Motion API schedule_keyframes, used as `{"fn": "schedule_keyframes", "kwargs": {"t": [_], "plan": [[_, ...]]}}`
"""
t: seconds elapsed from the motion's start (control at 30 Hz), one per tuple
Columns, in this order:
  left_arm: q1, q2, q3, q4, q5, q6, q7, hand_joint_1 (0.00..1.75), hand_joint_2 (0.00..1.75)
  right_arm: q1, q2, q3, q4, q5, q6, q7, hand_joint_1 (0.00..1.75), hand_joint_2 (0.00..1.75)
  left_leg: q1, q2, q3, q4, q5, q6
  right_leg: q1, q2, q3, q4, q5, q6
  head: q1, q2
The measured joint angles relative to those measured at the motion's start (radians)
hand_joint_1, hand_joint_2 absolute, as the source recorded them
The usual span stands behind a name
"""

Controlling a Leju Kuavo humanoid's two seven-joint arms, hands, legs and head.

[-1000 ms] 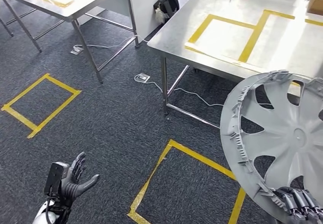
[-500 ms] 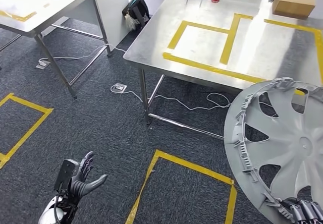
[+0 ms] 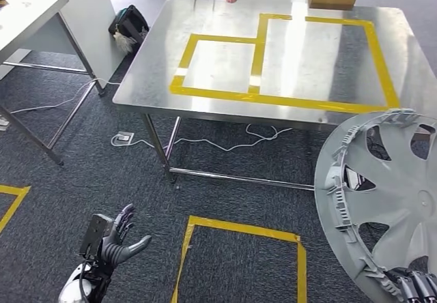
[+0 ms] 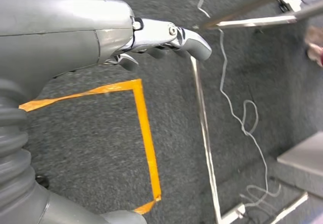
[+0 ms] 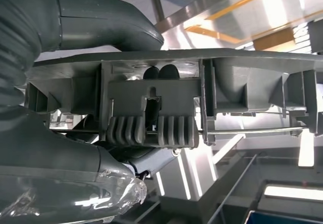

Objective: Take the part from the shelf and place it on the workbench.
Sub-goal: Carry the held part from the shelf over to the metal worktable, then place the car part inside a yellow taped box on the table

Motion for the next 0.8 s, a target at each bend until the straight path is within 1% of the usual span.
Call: {"fn": "schedule_keyframes", "kwargs": {"t": [0.03,0.07,0.1,0.13,0.17,0.2,0.23,0.27,0.3,0.33,0.37,0.4,0.43,0.47,0.5,0.53,0.57,0.6,0.67,0.7,0.73,0.77,0.8], "plan": [[0.000,0.000,0.000,0.001,0.000,0.000,0.000,0.00,1.75,0.000,0.000,0.000,0.000,0.000,0.000,0.000,1.75,1.75,0.001,-0.017,0.012,-0.044,0.019,0.002,-0.002,0.012,0.003,-0.002,-0.005,0.008,-0.001,0.000],[0.000,0.001,-0.001,0.002,0.000,0.000,0.001,0.00,1.75,0.001,0.000,0.000,-0.001,0.000,0.000,0.000,1.75,1.75,0.001,-0.031,0.019,-0.071,0.024,0.007,-0.003,0.023,0.006,-0.004,-0.008,0.017,-0.002,0.000],[-0.001,0.000,-0.002,0.004,0.000,0.000,0.001,0.00,1.75,0.003,0.001,0.000,-0.001,0.000,0.000,0.000,1.75,1.75,-0.001,-0.032,0.021,-0.079,0.015,0.016,-0.003,0.031,0.009,-0.004,-0.006,0.026,-0.003,0.000],[-0.003,0.000,-0.004,0.004,0.000,0.000,0.001,0.00,1.75,0.005,0.002,0.000,-0.002,0.000,0.000,0.000,1.75,1.75,-0.002,-0.024,0.028,-0.081,0.015,0.027,-0.003,0.035,0.012,-0.007,-0.006,0.034,-0.003,0.000],[-0.004,0.000,-0.005,0.004,0.000,0.000,0.001,0.00,1.75,0.006,0.003,0.000,-0.002,0.000,0.000,0.000,1.75,1.75,-0.002,-0.015,0.036,-0.084,0.025,0.037,-0.001,0.023,0.015,-0.004,-0.009,0.039,-0.003,0.000],[-0.005,0.000,-0.006,0.004,0.000,0.000,0.001,0.00,1.75,0.007,0.004,0.000,-0.003,0.000,0.001,0.000,1.75,1.75,-0.002,-0.006,0.044,-0.085,0.029,0.045,0.002,-0.005,0.011,0.010,-0.021,0.043,-0.001,0.000],[-0.006,0.000,-0.007,0.005,0.000,0.000,0.002,0.00,1.75,0.007,0.004,0.000,-0.003,0.000,0.003,0.001,1.75,1.75,-0.003,0.004,0.052,-0.086,0.031,0.051,0.005,-0.036,-0.002,0.040,-0.044,0.044,0.001,0.000],[-0.006,0.001,-0.008,0.006,0.001,0.000,0.002,0.00,1.75,0.006,0.004,0.000,-0.004,0.000,0.007,0.002,1.75,1.75,-0.006,0.013,0.056,-0.086,0.030,0.055,0.008,-0.069,-0.029,0.091,-0.073,0.045,0.002,0.000],[-0.006,0.000,-0.010,0.007,0.001,0.000,0.002,0.00,1.75,0.006,0.004,0.000,-0.004,0.000,0.011,0.005,1.75,1.75,-0.009,0.021,0.058,-0.085,0.027,0.058,0.009,-0.089,-0.064,0.155,-0.104,0.045,0.004,0.000],[-0.006,0.000,-0.013,0.010,0.002,0.001,0.003,0.00,1.75,0.006,0.004,0.000,-0.004,0.000,0.017,0.009,1.75,1.75,-0.012,0.029,0.060,-0.085,0.023,0.061,0.010,-0.096,-0.098,0.213,-0.128,0.044,0.004,0.000],[-0.007,0.000,-0.016,0.013,0.003,0.002,0.004,0.00,1.75,0.007,0.004,0.001,-0.004,0.000,0.022,0.013,1.75,1.75,-0.015,0.036,0.062,-0.085,0.019,0.062,0.012,-0.099,-0.121,0.249,-0.138,0.041,0.004,0.000],[-0.007,0.000,-0.019,0.015,0.005,0.003,0.005,0.00,1.75,0.008,0.004,0.001,-0.004,0.000,0.027,0.017,1.75,1.75,-0.017,0.042,0.066,-0.085,0.015,0.063,0.014,-0.099,-0.125,0.246,-0.126,0.037,0.004,0.000],[-0.007,0.000,-0.022,0.017,0.008,0.005,0.006,0.00,1.75,0.010,0.004,0.002,-0.005,0.000,0.031,0.021,1.75,1.75,-0.018,0.047,0.073,-0.085,0.010,0.064,0.017,-0.101,-0.111,0.208,-0.096,0.032,0.004,0.000],[-0.008,-0.001,-0.024,0.019,0.011,0.006,0.006,0.00,1.75,0.011,0.004,0.003,-0.005,0.000,0.034,0.025,1.75,1.75,-0.019,0.051,0.081,-0.085,0.005,0.063,0.020,-0.105,-0.083,0.143,-0.054,0.027,0.004,0.000],[-0.009,-0.001,-0.025,0.020,0.014,0.008,0.006,0.00,1.75,0.012,0.004,0.003,-0.005,0.000,0.037,0.028,1.75,1.75,-0.021,0.055,0.090,-0.085,-0.001,0.062,0.024,-0.114,-0.056,0.081,-0.023,0.020,0.004,0.000],[-0.011,-0.001,-0.027,0.022,0.017,0.009,0.006,0.00,1.75,0.011,0.004,0.003,-0.006,0.000,0.039,0.030,1.75,1.75,-0.022,0.058,0.095,-0.085,-0.005,0.059,0.029,-0.123,-0.037,0.035,-0.009,0.014,0.004,0.000],[-0.012,-0.001,-0.029,0.024,0.021,0.010,0.006,0.00,1.75,0.011,0.004,0.003,-0.006,0.000,0.041,0.032,1.75,1.75,-0.023,0.061,0.098,-0.085,-0.009,0.055,0.032,-0.130,-0.025,0.010,0.001,0.009,0.004,0.000],[-0.013,0.000,-0.030,0.026,0.025,0.011,0.006,0.00,1.75,0.011,0.003,0.003,-0.006,0.000,0.042,0.033,1.75,1.75,-0.024,0.064,0.100,-0.083,-0.010,0.050,0.035,-0.132,-0.026,0.005,-0.001,0.004,0.003,0.000],[-0.014,0.000,-0.032,0.030,0.034,0.014,0.007,0.00,1.75,0.010,0.002,0.003,-0.007,0.000,0.050,0.038,1.75,1.75,-0.025,0.063,0.101,-0.078,-0.013,0.039,0.032,-0.125,-0.018,-0.003,0.011,-0.005,0.003,0.000],[-0.014,0.001,-0.033,0.031,0.040,0.016,0.007,0.00,1.75,0.008,-0.001,0.003,-0.007,0.001,0.059,0.044,1.75,1.75,-0.025,0.057,0.098,-0.067,-0.018,0.033,0.028,-0.123,-0.015,-0.006,0.013,-0.009,0.001,0.000],[-0.015,0.002,-0.033,0.032,0.046,0.018,0.007,0.00,1.75,0.005,-0.006,0.004,-0.008,0.001,0.069,0.052,1.75,1.75,-0.024,0.050,0.086,-0.042,-0.032,0.027,0.024,-0.121,-0.008,-0.010,0.016,-0.012,-0.001,0.000],[-0.014,0.004,-0.033,0.033,0.052,0.021,0.007,0.00,1.75,0.001,-0.015,0.004,-0.007,0.001,0.081,0.062,1.75,1.75,-0.022,0.043,0.062,0.002,-0.055,0.021,0.021,-0.122,-0.006,-0.012,0.016,-0.014,-0.003,0.000],[-0.012,0.005,-0.033,0.034,0.057,0.022,0.007,0.00,1.75,-0.003,-0.026,0.004,-0.007,0.001,0.091,0.070,1.75,1.75,-0.020,0.039,0.030,0.057,-0.080,0.016,0.020,-0.121,-0.006,-0.013,0.016,-0.016,-0.005,0.000]]}}
